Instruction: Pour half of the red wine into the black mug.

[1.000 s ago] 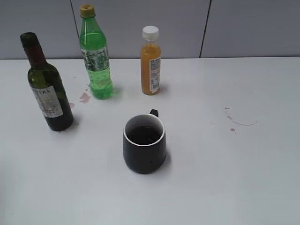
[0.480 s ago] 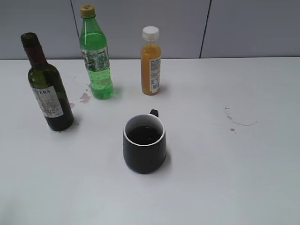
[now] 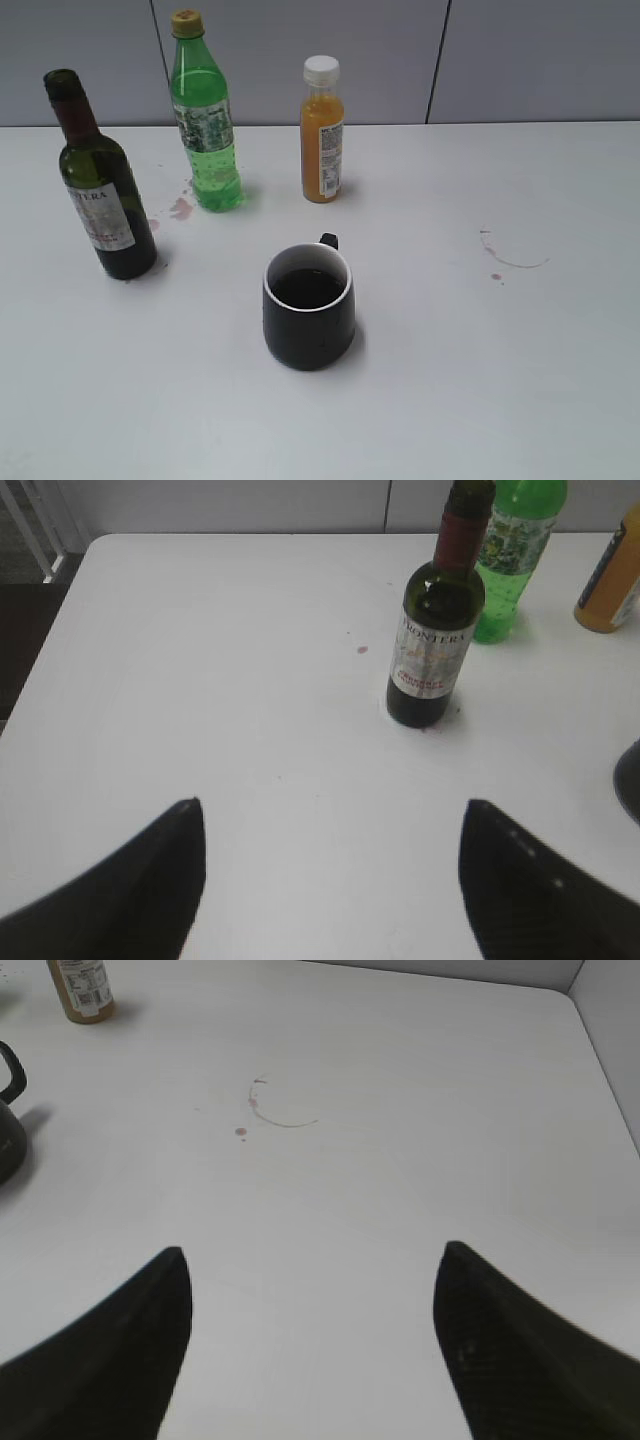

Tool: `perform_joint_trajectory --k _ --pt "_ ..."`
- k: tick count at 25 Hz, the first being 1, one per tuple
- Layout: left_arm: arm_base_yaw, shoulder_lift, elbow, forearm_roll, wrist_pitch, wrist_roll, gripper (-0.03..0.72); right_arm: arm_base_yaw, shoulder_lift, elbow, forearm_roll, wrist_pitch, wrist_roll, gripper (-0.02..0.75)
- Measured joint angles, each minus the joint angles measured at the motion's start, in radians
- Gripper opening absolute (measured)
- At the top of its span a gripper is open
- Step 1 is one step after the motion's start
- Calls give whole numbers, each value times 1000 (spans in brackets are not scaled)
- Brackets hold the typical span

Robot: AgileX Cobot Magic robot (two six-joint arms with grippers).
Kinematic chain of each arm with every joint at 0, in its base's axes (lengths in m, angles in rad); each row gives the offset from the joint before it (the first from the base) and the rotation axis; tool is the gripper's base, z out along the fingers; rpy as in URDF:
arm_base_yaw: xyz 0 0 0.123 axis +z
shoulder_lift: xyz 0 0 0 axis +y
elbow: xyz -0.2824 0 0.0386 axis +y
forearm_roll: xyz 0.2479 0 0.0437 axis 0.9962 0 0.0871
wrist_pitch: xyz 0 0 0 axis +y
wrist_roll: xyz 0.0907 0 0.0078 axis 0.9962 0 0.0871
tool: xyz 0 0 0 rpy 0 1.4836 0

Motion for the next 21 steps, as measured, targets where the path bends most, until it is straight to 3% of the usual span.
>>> perform_joint_trajectory --k 9,14,21 --pt "0 -298 90 14 72 0 589 0 0 1 0 -1 0 573" --pt "0 -313 110 78 148 -31 588 0 0 1 0 -1 0 573" --pt "0 -313 162 107 78 -86 588 0 0 1 0 -1 0 573"
